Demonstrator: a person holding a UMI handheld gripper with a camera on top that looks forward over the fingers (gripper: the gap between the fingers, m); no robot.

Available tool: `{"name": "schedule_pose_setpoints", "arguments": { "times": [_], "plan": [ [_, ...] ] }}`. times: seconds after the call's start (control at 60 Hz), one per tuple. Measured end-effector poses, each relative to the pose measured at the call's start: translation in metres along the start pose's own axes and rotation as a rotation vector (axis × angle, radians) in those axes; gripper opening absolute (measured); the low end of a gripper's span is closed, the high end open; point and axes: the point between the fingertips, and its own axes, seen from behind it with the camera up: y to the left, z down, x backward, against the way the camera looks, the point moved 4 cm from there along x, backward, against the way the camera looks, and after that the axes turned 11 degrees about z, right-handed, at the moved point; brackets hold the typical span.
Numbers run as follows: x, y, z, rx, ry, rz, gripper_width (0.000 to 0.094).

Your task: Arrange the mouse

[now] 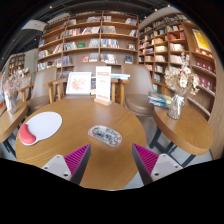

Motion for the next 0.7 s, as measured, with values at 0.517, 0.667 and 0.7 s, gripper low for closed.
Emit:
{"name": "schedule_pose_setpoints", "arguments": {
  "times": [0.517, 0.667, 0.7],
  "plan": [
    [-0.078, 0.013, -0.005, 0.006, 0.152, -0.025, 0.0850],
    [-0.097, 0.014, -0.014, -0.007, 0.161, -0.018, 0.0848],
    [-0.102, 0.014, -0.016, -0.010, 0.161, -0.015, 0.0848]
  ]
}}
